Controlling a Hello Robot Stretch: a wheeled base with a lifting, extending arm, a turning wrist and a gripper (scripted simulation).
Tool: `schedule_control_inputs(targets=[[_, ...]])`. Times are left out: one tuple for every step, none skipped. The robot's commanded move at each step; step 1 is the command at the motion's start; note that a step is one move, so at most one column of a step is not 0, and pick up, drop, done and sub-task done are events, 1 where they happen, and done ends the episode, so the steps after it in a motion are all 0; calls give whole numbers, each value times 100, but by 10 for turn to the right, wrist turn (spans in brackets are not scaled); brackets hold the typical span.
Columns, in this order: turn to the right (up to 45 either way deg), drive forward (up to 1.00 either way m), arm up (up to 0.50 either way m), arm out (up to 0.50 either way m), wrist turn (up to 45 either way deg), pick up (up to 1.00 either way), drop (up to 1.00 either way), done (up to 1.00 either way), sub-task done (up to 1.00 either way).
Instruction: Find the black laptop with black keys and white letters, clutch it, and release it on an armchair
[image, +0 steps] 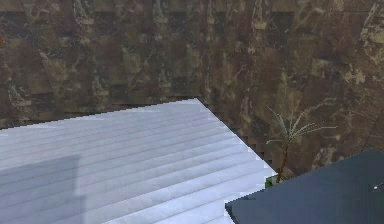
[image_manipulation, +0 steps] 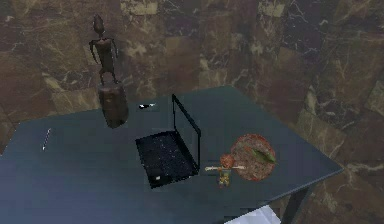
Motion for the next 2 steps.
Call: schedule_control_inputs(targets=[[0, 0, 34, 0, 0, 0, 0, 0, 0], [0, 0, 0, 28, 0, 0, 0, 0, 0]])
